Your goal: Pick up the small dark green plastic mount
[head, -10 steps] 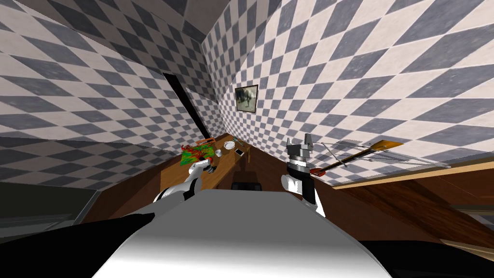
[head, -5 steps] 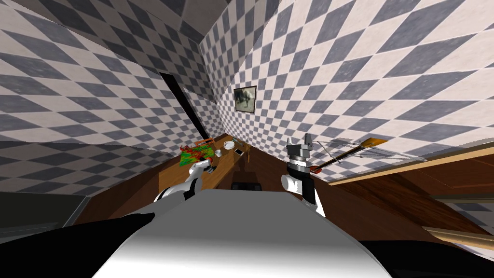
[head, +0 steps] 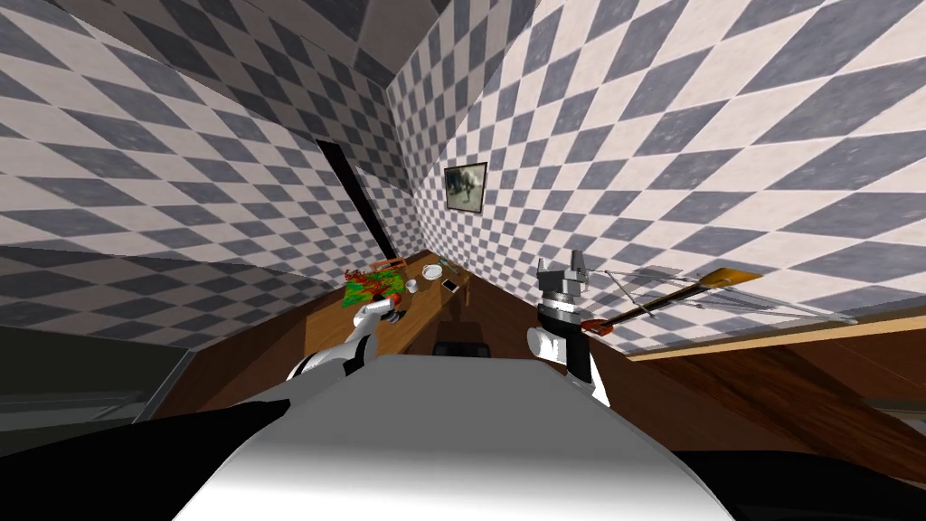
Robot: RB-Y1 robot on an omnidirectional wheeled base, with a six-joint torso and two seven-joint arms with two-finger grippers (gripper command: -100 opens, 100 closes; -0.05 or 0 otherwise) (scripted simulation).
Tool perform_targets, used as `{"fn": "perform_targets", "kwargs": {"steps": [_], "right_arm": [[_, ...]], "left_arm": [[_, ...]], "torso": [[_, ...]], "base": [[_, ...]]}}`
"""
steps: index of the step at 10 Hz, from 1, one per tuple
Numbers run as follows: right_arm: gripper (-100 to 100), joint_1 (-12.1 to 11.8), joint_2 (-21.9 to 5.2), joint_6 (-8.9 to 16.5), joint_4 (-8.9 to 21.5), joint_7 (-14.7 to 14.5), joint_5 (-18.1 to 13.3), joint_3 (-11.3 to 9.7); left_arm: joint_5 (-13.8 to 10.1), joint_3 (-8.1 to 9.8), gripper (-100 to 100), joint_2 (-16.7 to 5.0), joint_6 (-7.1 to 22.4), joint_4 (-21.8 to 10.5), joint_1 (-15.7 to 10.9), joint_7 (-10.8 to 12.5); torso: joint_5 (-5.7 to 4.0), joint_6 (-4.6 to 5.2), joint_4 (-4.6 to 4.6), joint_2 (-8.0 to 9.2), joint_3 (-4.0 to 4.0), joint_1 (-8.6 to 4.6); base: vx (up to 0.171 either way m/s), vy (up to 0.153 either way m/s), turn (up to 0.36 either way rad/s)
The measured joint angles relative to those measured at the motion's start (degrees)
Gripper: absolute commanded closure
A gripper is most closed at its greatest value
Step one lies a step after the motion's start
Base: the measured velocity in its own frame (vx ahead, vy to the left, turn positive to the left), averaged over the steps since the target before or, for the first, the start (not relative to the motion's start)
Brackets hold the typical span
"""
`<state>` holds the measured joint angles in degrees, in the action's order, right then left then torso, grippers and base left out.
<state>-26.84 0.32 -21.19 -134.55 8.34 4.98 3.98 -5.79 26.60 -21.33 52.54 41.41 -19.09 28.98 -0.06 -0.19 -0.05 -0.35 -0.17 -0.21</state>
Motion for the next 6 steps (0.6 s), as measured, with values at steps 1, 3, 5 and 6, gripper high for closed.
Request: {"fn": "perform_targets", "kwargs": {"steps": [1,3,5,6], "right_arm": [[0,0.0,0.0,0.0,0.0,0.0,0.0,0.0],[0,0.0,0.0,0.0,0.0,0.0,0.0,0.0],[0,0.0,0.0,0.0,0.0,0.0,0.0,0.0],[0,0.0,0.0,0.0,0.0,0.0,0.0,0.0]], "left_arm": [[-0.4,-0.02,100,-0.1,0.8,1.0,0.3,-0.8],[-1.6,-0.20,100,-0.2,2.6,3.8,1.2,-3.0],[-2.6,-0.34,100,-0.4,3.9,5.4,1.7,-5.1],[-2.7,-0.34,0,-0.4,4.0,5.5,1.7,-5.2]], "torso": [[0.01,0.08,0.00,-0.01,-0.01,-0.04],[0.00,0.06,-0.01,0.00,-0.01,-0.02],[0.01,0.12,0.01,0.08,0.04,-0.02],[0.03,0.13,0.02,0.15,0.08,0.12]], "base": [[0.071,-0.069,0.188],[0.065,-0.081,0.173],[0.024,-0.046,0.044],[0.003,-0.006,-0.002]]}}
